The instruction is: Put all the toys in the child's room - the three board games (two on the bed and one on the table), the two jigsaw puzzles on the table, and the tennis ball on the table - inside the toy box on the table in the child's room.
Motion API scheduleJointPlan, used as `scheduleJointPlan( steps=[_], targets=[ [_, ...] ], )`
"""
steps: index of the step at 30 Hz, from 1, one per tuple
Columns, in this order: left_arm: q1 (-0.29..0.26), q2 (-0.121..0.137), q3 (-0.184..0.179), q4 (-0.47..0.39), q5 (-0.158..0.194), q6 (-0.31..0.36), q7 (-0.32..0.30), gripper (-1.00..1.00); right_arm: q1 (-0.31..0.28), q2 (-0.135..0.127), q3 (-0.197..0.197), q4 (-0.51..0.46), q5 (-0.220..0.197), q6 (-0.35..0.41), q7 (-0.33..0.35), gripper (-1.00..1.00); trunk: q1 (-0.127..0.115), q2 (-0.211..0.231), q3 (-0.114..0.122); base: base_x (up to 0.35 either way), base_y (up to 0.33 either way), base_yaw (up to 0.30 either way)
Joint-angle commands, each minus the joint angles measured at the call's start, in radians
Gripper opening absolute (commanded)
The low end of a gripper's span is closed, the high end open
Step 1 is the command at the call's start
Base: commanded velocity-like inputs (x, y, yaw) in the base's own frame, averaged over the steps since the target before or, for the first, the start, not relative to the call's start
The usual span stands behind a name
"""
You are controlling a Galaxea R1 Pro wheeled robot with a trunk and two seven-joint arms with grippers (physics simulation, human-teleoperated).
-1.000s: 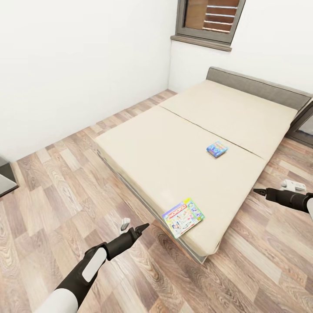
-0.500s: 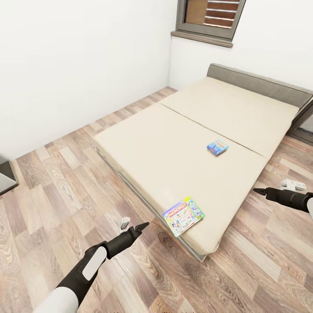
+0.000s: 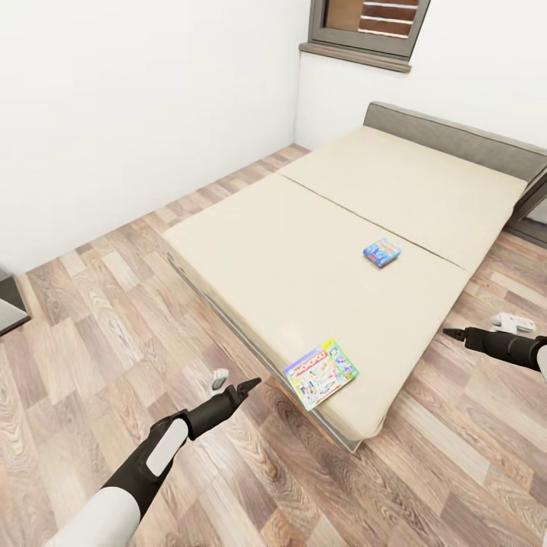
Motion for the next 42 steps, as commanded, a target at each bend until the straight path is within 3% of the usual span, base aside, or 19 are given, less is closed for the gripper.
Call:
scheduleJointPlan(
  steps=[1, 16, 42],
  targets=[
    [-0.005, 0.000, -0.001, 0.001, 0.009, 0.009, 0.001, 1.00, -0.001, 0.000, -0.001, -0.001, 0.007, 0.004, 0.009, 1.00, 0.000, 0.000, -0.002, 0.000, 0.000, 0.000],
    [-0.076, -0.006, -0.008, 0.069, 0.009, 0.008, -0.001, 1.00, 0.000, 0.001, -0.001, -0.001, 0.007, 0.004, 0.009, 1.00, 0.000, 0.000, -0.026, 0.000, 0.000, 0.000],
    [-0.087, -0.008, -0.010, 0.085, 0.009, 0.007, -0.002, 1.00, -0.001, 0.001, -0.002, -0.002, 0.008, 0.004, 0.009, 1.00, 0.000, 0.000, -0.064, 0.000, 0.000, 0.000]
  ],
)
